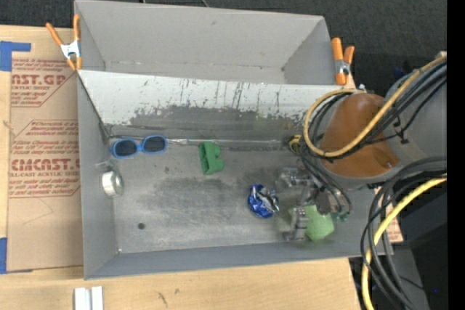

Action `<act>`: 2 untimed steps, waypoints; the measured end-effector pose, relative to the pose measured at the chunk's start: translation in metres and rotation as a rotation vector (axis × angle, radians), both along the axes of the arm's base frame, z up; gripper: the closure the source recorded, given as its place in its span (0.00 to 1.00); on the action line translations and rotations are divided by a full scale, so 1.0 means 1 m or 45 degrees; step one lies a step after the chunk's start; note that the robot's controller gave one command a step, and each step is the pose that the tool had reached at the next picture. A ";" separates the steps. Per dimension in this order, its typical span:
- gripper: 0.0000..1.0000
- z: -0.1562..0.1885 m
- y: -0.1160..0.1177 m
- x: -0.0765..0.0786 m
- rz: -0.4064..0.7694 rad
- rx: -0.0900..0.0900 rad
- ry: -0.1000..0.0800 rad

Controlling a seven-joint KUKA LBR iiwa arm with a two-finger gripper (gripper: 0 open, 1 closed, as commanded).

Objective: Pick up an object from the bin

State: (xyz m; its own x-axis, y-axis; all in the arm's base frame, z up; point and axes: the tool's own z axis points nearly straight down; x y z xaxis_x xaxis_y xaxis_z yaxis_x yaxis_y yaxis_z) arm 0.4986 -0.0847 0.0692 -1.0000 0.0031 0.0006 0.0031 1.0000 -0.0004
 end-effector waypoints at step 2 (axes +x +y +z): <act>1.00 0.003 0.038 0.005 -0.419 0.000 0.001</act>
Offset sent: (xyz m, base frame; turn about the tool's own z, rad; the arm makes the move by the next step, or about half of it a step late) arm 0.0047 0.0371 0.0034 0.3308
